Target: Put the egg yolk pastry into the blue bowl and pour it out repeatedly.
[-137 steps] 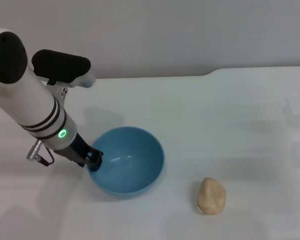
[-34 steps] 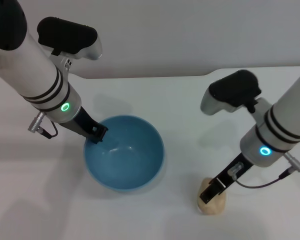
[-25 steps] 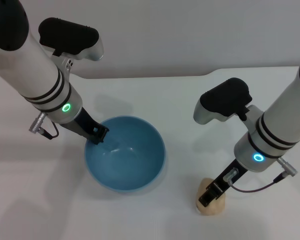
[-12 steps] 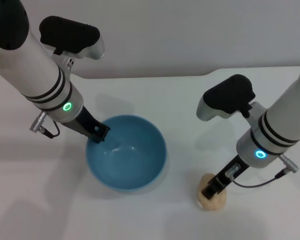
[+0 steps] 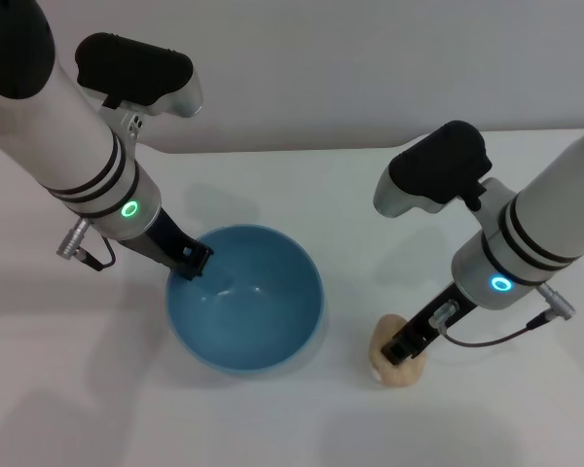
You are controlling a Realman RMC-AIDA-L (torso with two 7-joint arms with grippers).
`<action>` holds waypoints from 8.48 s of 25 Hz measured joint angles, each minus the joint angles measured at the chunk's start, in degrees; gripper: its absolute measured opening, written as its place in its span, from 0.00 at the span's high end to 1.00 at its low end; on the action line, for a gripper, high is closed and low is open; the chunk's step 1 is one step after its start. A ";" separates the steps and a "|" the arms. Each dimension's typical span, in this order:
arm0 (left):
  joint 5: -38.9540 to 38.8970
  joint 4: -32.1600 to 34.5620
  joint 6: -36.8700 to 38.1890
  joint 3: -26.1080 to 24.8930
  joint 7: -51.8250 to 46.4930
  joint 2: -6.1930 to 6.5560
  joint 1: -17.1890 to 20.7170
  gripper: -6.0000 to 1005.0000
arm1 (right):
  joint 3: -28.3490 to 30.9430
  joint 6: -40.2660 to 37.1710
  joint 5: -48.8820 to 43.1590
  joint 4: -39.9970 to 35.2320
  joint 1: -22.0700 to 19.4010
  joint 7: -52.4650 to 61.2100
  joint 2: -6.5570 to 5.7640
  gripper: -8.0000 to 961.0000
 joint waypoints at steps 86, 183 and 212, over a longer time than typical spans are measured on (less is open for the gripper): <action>-7.23 -18.96 124.94 44.18 28.84 -0.97 20.04 0.97 | 46.83 -5.16 14.39 -5.81 -18.02 -8.59 -0.18 0.54; -8.96 7.56 21.81 -7.93 6.50 0.00 11.35 0.97 | -14.05 -40.06 35.58 18.61 -0.57 -25.09 0.78 0.86; -8.36 6.94 21.29 -6.80 6.87 0.20 11.54 0.97 | 6.35 -6.19 41.87 -15.71 -18.11 -37.01 0.50 0.99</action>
